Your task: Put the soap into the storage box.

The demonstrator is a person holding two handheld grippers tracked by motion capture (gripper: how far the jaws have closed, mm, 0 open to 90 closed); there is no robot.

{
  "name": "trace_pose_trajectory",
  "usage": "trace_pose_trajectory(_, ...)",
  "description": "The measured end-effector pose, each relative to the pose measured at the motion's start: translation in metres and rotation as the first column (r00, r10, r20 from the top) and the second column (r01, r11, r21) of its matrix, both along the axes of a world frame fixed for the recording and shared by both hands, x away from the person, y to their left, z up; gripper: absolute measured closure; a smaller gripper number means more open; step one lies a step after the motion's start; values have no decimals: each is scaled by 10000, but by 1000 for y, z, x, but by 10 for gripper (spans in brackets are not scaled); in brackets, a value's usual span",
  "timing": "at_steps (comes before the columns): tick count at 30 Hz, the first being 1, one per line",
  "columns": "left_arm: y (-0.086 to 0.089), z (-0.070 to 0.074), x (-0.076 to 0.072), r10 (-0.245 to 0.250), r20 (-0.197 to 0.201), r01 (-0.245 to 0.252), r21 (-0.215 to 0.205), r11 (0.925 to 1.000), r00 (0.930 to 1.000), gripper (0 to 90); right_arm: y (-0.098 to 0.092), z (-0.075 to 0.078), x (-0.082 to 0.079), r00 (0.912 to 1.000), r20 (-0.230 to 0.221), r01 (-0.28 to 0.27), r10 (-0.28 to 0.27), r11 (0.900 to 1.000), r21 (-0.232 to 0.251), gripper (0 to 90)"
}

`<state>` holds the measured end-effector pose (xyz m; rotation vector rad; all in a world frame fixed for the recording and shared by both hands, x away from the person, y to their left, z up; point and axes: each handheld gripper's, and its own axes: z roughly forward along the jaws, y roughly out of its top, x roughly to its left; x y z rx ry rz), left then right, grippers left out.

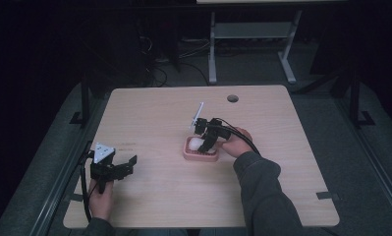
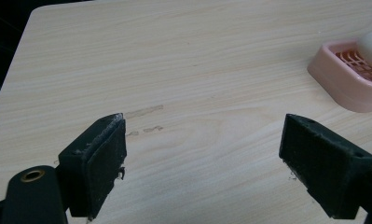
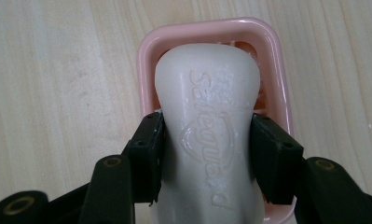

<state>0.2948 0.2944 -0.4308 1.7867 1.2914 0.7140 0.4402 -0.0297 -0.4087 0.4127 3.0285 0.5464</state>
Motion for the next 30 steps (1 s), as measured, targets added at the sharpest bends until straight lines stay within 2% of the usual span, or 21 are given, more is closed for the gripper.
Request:
trace_pose_trajectory(4, 2, 0, 0, 113, 32, -113, -143, 9998, 9999, 143, 4, -4, 4, 9999, -109, 88, -88, 10000, -24, 486)
trace_pose_trajectory(12, 1, 0, 0, 52, 22, -52, -104, 9999, 10000, 143, 7, -11, 8, 9997, -188, 170, -172, 9998, -121, 485)
trace_pose_trajectory(30, 2, 1, 0, 104, 40, -104, -136, 9999, 9999, 143, 6, -12, 8, 9995, -152, 275, -278, 9994, -194, 483)
